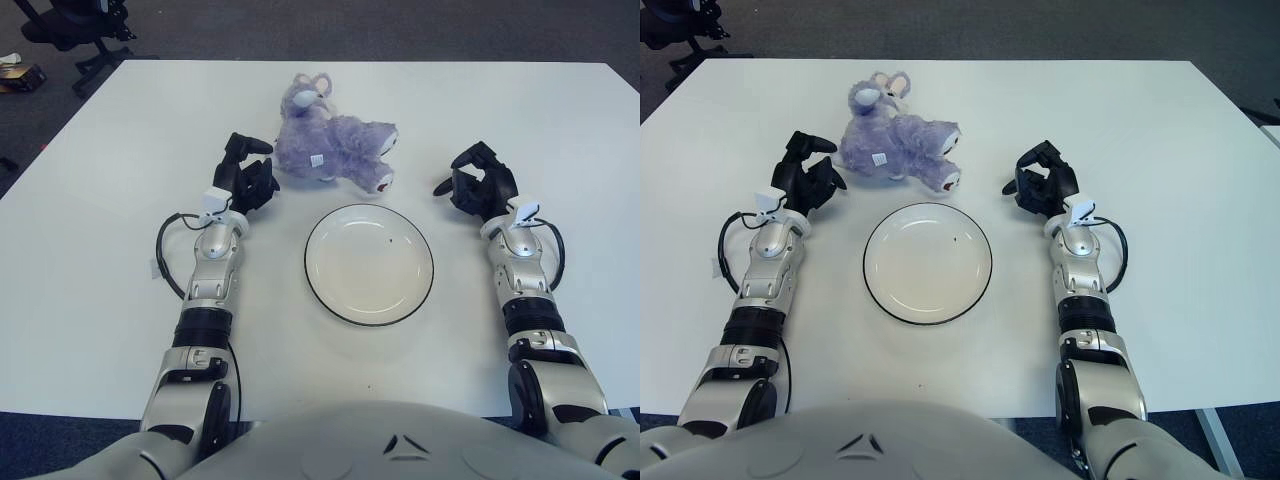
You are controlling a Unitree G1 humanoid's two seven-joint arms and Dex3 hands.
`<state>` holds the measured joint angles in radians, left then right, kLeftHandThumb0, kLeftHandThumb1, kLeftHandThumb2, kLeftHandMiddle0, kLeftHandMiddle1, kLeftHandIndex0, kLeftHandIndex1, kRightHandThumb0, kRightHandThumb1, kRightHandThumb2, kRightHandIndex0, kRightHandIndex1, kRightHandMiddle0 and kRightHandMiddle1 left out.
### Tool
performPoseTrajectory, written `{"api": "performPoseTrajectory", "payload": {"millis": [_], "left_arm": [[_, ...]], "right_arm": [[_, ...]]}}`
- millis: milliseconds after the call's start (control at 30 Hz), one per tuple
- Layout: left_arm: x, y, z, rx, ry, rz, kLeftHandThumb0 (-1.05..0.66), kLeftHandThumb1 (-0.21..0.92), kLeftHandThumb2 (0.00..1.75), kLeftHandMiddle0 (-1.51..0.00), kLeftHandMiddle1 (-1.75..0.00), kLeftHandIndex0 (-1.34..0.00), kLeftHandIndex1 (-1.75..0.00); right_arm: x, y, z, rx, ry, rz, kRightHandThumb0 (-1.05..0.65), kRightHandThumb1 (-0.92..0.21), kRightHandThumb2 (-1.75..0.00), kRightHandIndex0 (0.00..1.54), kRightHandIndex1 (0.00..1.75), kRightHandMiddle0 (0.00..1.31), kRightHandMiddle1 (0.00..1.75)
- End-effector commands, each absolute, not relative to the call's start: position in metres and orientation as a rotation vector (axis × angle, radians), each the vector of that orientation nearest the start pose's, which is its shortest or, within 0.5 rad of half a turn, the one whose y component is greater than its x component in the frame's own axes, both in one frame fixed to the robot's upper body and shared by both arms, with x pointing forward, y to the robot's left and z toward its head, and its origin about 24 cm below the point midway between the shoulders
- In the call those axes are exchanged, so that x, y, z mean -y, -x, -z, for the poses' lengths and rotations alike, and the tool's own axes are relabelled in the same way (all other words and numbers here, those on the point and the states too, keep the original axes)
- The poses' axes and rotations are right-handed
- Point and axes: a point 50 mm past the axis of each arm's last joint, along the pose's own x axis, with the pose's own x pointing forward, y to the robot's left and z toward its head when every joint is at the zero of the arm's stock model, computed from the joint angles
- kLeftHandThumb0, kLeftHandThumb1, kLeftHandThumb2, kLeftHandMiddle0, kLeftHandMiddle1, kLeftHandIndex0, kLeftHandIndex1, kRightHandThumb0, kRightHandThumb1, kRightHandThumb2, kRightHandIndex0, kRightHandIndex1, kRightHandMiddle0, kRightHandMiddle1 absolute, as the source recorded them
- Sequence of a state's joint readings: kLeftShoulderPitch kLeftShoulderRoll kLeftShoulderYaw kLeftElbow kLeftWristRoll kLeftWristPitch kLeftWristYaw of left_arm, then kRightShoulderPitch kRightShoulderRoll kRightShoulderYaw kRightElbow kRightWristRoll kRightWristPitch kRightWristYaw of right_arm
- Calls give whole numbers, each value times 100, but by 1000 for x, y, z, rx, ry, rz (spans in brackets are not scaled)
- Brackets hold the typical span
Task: Put the doll into the plate.
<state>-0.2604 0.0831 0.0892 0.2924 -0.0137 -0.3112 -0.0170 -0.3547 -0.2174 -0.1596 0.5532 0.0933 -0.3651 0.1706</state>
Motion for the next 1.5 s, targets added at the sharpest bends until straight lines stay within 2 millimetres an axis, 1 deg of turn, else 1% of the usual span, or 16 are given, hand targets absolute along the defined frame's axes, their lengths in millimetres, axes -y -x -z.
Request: {"api": "performPoseTrajectory", "payload": {"millis": [0, 300, 333, 433, 700, 733, 800, 867, 1000, 1200, 1233, 1267, 1333, 1400, 1433, 1467], "left_arm": [[-169, -286, -54, 265, -106, -29, -37, 78, 70, -86, -175, -29, -175], [-165, -283, -53, 355, -172, -28, -36, 80, 67, -83, -175, -29, -174], [-165, -282, -53, 371, -184, -23, -36, 84, 55, -81, -175, -32, -167], [-165, -282, -52, 390, -195, -18, -36, 89, 41, -79, -175, -37, -159], [-165, -283, -50, 408, -201, -18, -35, 92, 34, -78, -175, -39, -156], [-165, -282, -51, 417, -215, -20, -35, 92, 34, -78, -175, -39, -155], [-167, -282, -51, 511, -402, -65, -36, 92, 33, -78, -175, -41, -154], [-167, -281, -51, 577, -495, -86, -36, 92, 33, -78, -175, -41, -154], [-166, -281, -51, 638, -552, -122, -36, 92, 33, -78, -175, -41, -154], [-165, -282, -49, 672, -577, -142, -35, 92, 33, -78, -175, -40, -154], [-164, -282, -52, 737, -618, -164, -35, 92, 33, -78, -175, -40, -154], [-162, -282, -56, 803, -661, -181, -23, 92, 30, -68, -166, -41, -143], [-161, -282, -59, 886, -718, -202, -12, 92, 27, -60, -158, -42, -134], [-161, -282, -58, 913, -766, -223, -5, 92, 26, -57, -150, -40, -131], [-161, -283, -57, 925, -790, -235, -12, 92, 26, -53, -141, -41, -134], [-161, -283, -57, 935, -805, -244, -20, 92, 26, -49, -125, -43, -138]], "right_arm": [[214, -304, -33, 65, 87, -29, -39, -63, -91, 95, 175, 38, 175], [214, -304, -33, 65, 89, -32, -39, -63, -90, 94, 175, 38, 175], [214, -304, -33, 64, 90, -32, -39, -63, -90, 94, 175, 38, 175], [214, -304, -33, 64, 91, -33, -39, -63, -90, 94, 175, 38, 175], [214, -304, -33, 63, 91, -34, -39, -63, -90, 94, 175, 38, 175], [214, -304, -33, 62, 91, -34, -39, -63, -90, 94, 175, 38, 175], [214, -304, -33, 61, 93, -34, -39, -63, -90, 94, 175, 38, 175], [214, -304, -33, 61, 93, -35, -39, -63, -90, 94, 175, 38, 175], [214, -304, -33, 60, 95, -36, -39, -63, -90, 94, 175, 38, 175], [214, -304, -33, 61, 95, -36, -39, -63, -90, 94, 175, 38, 175], [214, -304, -33, 60, 95, -37, -39, -63, -90, 94, 175, 38, 175], [214, -304, -33, 60, 96, -37, -39, -63, -90, 94, 175, 38, 175], [214, -304, -34, 59, 97, -38, -39, -63, -90, 94, 175, 38, 175], [213, -304, -34, 59, 98, -38, -39, -63, -90, 94, 175, 38, 175], [213, -304, -33, 59, 98, -39, -39, -63, -90, 94, 175, 38, 175], [213, -304, -33, 58, 98, -39, -39, -63, -90, 94, 175, 38, 175]]}}
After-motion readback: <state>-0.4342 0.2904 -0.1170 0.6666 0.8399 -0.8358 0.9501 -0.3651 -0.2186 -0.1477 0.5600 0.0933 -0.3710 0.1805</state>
